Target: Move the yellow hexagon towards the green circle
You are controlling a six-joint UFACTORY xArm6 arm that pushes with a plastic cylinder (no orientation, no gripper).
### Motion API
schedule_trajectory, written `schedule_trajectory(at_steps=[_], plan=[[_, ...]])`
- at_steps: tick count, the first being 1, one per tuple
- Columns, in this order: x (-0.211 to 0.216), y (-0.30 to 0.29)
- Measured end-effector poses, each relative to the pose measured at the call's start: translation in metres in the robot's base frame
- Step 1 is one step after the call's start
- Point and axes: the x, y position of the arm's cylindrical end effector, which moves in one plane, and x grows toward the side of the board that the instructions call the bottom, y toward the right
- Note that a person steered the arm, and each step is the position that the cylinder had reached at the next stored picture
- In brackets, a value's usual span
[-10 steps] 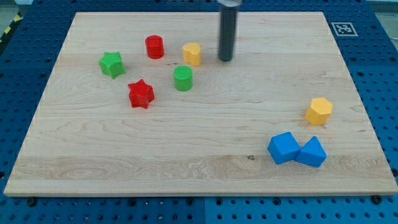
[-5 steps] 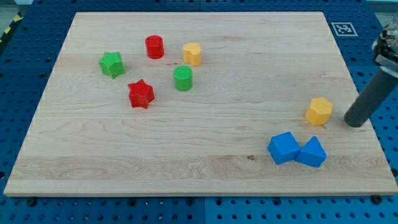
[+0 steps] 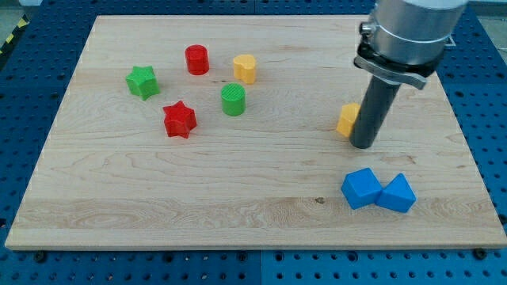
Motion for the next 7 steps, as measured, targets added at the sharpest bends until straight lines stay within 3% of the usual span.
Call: schedule_trajectory(at_steps=[5,7], plan=[[-0.034,-0.014],[-0.031,0.031]])
